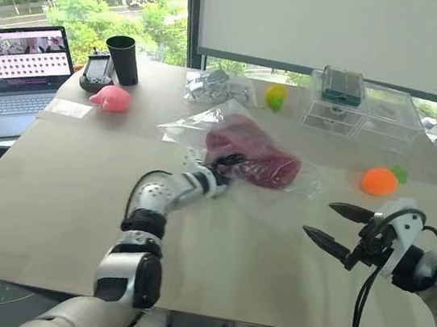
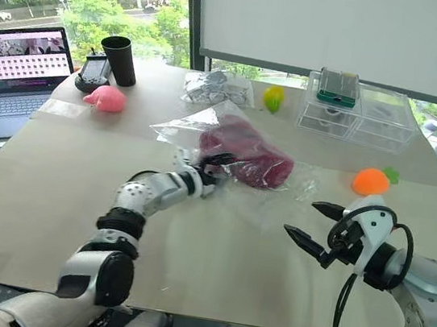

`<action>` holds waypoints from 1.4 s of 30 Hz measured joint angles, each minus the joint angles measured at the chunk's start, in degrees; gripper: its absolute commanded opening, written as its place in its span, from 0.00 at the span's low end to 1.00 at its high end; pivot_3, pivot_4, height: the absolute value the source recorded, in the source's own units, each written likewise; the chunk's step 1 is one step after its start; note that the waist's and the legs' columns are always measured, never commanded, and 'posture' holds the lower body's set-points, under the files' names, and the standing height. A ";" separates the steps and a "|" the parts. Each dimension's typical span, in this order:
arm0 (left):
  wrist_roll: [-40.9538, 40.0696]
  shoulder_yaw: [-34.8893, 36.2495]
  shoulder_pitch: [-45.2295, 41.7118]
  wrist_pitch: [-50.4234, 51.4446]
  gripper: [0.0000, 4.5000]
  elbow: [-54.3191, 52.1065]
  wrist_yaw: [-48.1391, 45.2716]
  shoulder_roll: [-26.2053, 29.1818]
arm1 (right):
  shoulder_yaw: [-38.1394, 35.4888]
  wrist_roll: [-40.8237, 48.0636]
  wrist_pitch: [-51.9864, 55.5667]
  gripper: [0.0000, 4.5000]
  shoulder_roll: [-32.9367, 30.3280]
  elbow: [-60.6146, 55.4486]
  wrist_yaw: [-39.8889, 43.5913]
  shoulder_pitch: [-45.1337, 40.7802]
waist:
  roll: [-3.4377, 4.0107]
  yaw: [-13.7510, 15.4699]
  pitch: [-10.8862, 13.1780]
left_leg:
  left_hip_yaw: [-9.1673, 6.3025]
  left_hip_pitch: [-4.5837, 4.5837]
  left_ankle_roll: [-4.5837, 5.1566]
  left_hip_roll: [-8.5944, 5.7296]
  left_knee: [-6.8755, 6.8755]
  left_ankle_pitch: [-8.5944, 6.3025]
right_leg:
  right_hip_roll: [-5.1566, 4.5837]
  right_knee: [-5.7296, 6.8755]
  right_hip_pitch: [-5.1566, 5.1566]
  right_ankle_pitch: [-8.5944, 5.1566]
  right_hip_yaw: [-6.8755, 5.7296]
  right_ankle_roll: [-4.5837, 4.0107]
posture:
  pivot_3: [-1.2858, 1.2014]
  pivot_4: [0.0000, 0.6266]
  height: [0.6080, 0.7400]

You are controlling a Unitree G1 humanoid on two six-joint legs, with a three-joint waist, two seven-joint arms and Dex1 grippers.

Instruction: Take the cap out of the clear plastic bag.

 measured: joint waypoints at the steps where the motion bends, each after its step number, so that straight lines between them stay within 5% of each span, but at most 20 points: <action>1: 0.60 0.21 -0.07 -0.75 1.00 0.31 -0.42 -0.09 | 0.00 -0.05 0.00 0.98 0.00 0.00 -0.08 0.01 | 0.00 -0.06 0.00 | 0.00 0.03 0.01 0.00 0.00 -0.02 | 0.00 0.02 0.01 0.00 0.01 0.00 | 0.52 0.24 1.00; 12: 3.71 1.03 -1.90 -7.68 1.00 6.07 -1.91 -0.97 | 0.00 -0.47 0.02 0.98 0.00 -0.28 -0.32 0.22 | 0.09 -0.52 -0.26 | 0.01 1.02 -0.20 0.04 -0.01 -0.13 | 0.02 -0.03 0.94 -0.26 -0.01 -0.22 | 0.52 0.24 1.00; 38: 4.31 5.78 -2.78 -8.35 1.00 7.86 -1.83 -0.87 | 0.17 -0.49 1.73 0.98 -0.33 -0.86 -1.05 0.22 | 0.18 -1.54 -0.37 | 0.00 1.02 -0.52 0.04 -0.02 -0.32 | 0.02 -0.05 0.93 -0.25 -0.02 -0.13 | 0.52 0.24 1.00; 42: 5.09 6.08 -2.78 -8.76 0.66 8.17 -1.42 -0.88 | 0.32 -0.49 1.97 1.00 -0.35 -0.87 -1.06 0.24 | 0.17 -1.64 -0.37 | 0.00 0.97 -0.52 0.05 -0.07 -0.33 | 0.02 -0.06 0.85 -0.25 -0.01 -0.14 | 0.52 0.24 1.00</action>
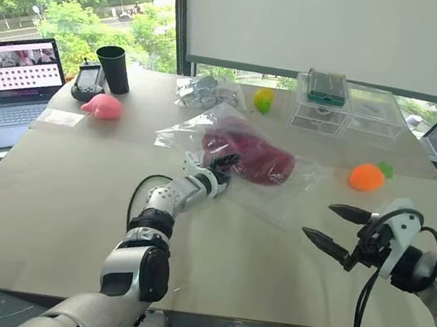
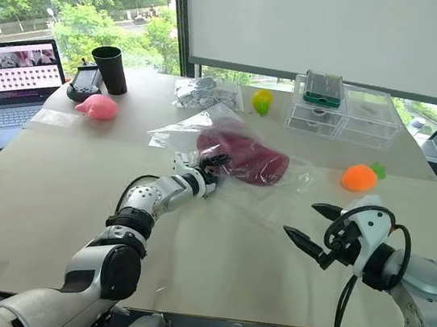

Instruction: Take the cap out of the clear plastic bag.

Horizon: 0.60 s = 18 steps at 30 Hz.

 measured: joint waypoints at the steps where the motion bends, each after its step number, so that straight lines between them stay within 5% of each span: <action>1: 0.03 0.03 0.00 -0.12 0.56 0.00 0.12 0.00 | 0.12 0.00 0.23 1.00 0.00 0.00 -0.01 0.01 | 0.00 -0.10 0.00 | 0.01 0.00 0.01 0.00 -0.04 0.00 | 0.00 0.00 -0.01 0.01 0.01 0.06 | 0.52 0.24 1.00; 8: 0.02 0.14 -0.02 0.03 0.01 -0.60 -0.94 -0.01 | 0.63 -0.06 0.94 1.00 -0.01 0.00 -0.41 0.03 | -0.04 -0.06 0.02 | 0.00 0.04 -0.02 0.00 -0.19 -0.01 | 0.01 0.00 -0.05 0.01 0.00 0.13 | 0.52 0.24 1.00; 18: 1.62 -1.01 0.35 3.93 0.01 -1.75 -4.63 0.52 | 0.93 -0.88 1.06 1.00 -0.02 0.00 -0.67 0.02 | -0.07 0.04 0.05 | -0.02 -0.06 -0.11 -0.01 -0.21 -0.06 | 0.00 -0.05 -0.14 -0.06 -0.01 0.01 | 0.52 0.24 1.00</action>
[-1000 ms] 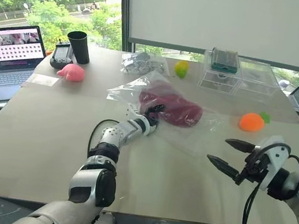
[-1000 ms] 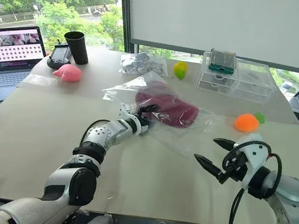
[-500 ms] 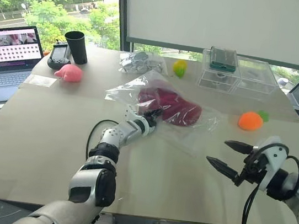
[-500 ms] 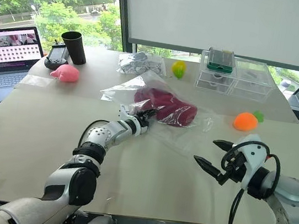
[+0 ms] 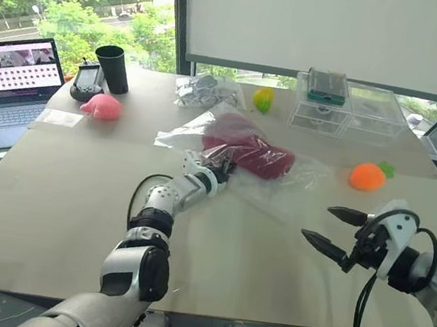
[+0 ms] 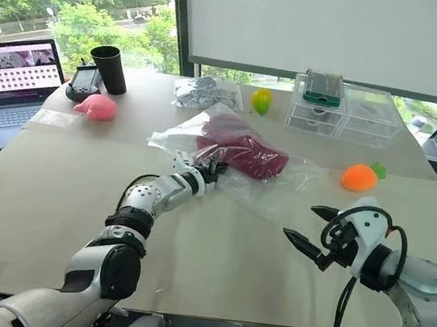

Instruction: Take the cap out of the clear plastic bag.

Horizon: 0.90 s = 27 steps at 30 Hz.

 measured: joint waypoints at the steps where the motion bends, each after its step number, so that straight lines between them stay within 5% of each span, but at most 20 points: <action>1: 0.71 -1.08 0.81 2.66 0.01 -0.87 -2.79 0.91 | 0.37 -0.18 0.13 1.00 0.00 -0.01 -0.17 -0.06 | 0.07 0.00 -0.04 | 0.00 -0.10 0.00 0.00 0.00 0.00 | 0.00 -0.01 -0.11 0.01 0.00 0.02 | 0.52 0.24 1.00; 7: 5.81 -11.98 3.82 18.91 0.01 -4.08 -25.83 15.28 | 1.16 -0.26 0.90 1.00 0.00 -0.22 -0.65 -0.59 | 0.18 -1.38 -0.10 | -0.03 -0.78 0.44 0.03 -0.26 0.29 | 0.10 0.11 -0.95 0.00 0.04 0.06 | 0.52 0.24 1.00; 13: 17.97 -24.03 1.38 21.36 0.01 2.11 -49.70 32.39 | 1.19 -0.21 1.16 1.00 0.00 -0.39 -1.01 -0.56 | 0.14 -1.56 -0.06 | -0.07 -0.76 0.45 0.12 -0.55 0.31 | 0.19 0.34 -1.22 -0.15 0.00 -0.17 | 0.52 0.24 1.00; 23: 40.72 -42.59 -4.28 6.65 0.01 12.34 -81.92 39.46 | 2.52 -0.15 2.17 1.00 0.26 -1.90 -1.23 -0.56 | 0.10 -1.51 -0.04 | 0.03 -1.25 0.46 0.16 -0.52 0.31 | 0.16 0.35 -1.69 -0.14 0.06 -0.19 | 0.52 0.24 1.00; 27: 46.28 -44.40 -5.91 -0.50 0.01 16.60 -86.51 39.66 | 3.25 -0.15 2.39 1.00 0.90 -2.50 -2.24 -0.61 | 0.09 -1.43 -0.03 | 0.01 -1.33 0.47 0.17 -0.50 0.30 | 0.18 0.37 -1.74 -0.17 0.04 -0.17 | 0.52 0.24 1.00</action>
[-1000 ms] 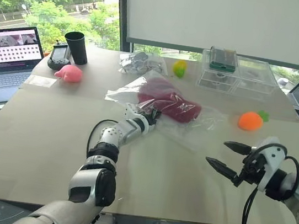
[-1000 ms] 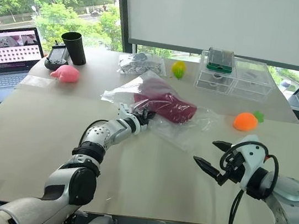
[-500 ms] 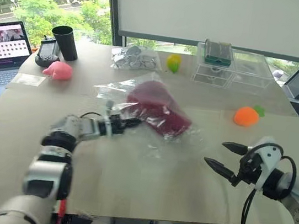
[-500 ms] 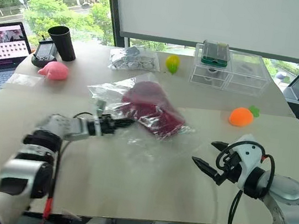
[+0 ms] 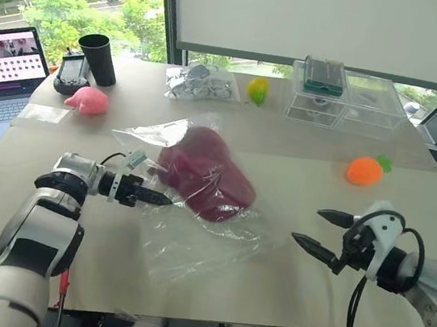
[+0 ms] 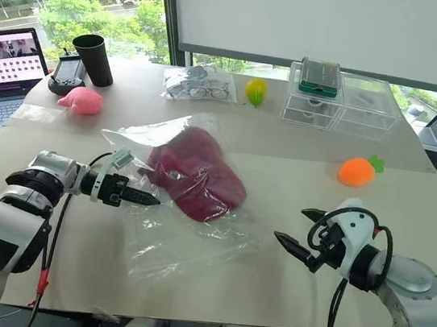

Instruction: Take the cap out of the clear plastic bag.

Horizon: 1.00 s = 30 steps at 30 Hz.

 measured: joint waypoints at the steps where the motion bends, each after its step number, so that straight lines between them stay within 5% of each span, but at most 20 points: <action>1: 0.38 0.10 -0.19 -0.51 0.01 0.53 0.10 0.03 | 0.04 0.00 0.02 1.00 0.11 -0.14 -0.05 0.01 | 0.00 0.00 0.00 | 0.00 -0.01 0.00 0.00 0.02 0.00 | 0.00 0.01 0.00 0.00 0.00 0.00 | 0.52 0.24 1.00; 3: 1.72 1.34 -0.81 -2.12 0.01 2.49 0.70 -0.03 | 0.12 0.00 0.09 1.00 0.22 -0.54 -0.24 0.07 | -0.03 0.01 0.02 | 0.00 -0.01 0.00 0.00 0.09 0.00 | 0.00 0.05 0.01 0.00 0.00 0.02 | 0.52 0.24 1.00; 7: 2.29 7.02 -2.86 -6.01 0.21 6.29 9.37 0.06 | 0.23 0.00 0.16 1.00 0.49 -1.19 -0.57 0.40 | -0.15 0.17 0.09 | -0.04 0.00 0.01 0.02 0.24 0.00 | 0.00 0.13 0.06 0.02 -0.03 0.07 | 0.52 0.24 1.00; 10: 1.79 13.05 -4.84 -8.28 0.46 7.74 18.95 0.23 | 1.11 -0.02 0.17 1.00 0.86 -1.22 -0.89 0.38 | -0.19 0.43 0.11 | -0.05 -0.02 0.01 0.01 0.27 0.00 | -0.01 0.14 0.06 0.03 -0.04 0.11 | 0.52 0.24 1.00; 15: 1.85 17.46 -4.87 -9.47 0.84 7.92 22.36 0.09 | 2.01 -0.02 0.17 1.00 0.89 -1.17 -1.04 -0.34 | -0.19 0.63 0.11 | -0.04 -0.05 0.02 -0.01 0.30 -0.01 | -0.02 0.19 0.04 0.03 -0.04 0.12 | 0.52 0.24 1.00; 23: 1.70 22.50 -4.88 -8.06 0.84 7.66 28.47 0.12 | 3.30 -0.07 0.17 1.00 0.89 0.23 -0.79 -2.46 | -0.19 0.77 0.11 | -0.05 0.00 0.01 -0.01 0.40 -0.01 | -0.02 0.45 0.04 0.03 -0.04 0.12 | 0.52 0.24 1.00; 30: -0.88 31.59 -1.67 -9.30 0.84 1.18 52.25 0.16 | 4.78 -0.10 0.16 1.00 0.96 1.50 -0.13 -4.47 | -0.20 0.94 0.11 | -0.07 0.05 0.01 -0.02 0.62 -0.01 | -0.05 0.78 0.02 0.02 -0.01 0.14 | 0.52 0.24 1.00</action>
